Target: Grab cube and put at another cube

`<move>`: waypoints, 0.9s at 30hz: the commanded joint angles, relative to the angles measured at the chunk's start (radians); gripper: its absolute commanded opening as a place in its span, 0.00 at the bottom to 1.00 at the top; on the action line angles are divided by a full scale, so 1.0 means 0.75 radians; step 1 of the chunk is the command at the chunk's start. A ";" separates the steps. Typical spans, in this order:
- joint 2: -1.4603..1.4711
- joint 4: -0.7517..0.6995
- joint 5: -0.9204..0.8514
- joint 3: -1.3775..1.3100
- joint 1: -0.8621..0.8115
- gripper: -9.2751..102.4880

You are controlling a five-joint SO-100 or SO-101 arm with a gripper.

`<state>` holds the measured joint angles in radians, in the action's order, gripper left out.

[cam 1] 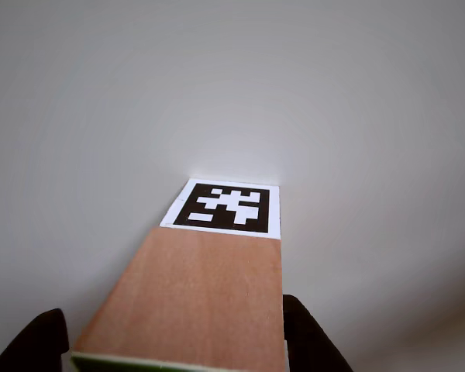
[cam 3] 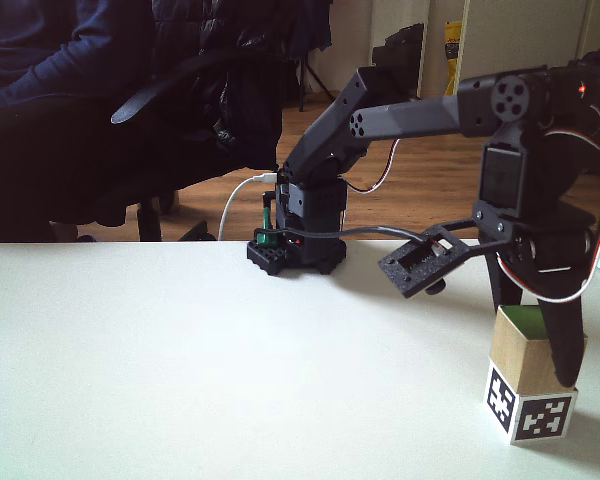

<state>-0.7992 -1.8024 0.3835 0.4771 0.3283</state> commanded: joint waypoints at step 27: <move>-1.857 1.334 -0.362 2.567 -0.505 0.11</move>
<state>-2.1660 -0.8345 0.1457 2.3792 -0.0353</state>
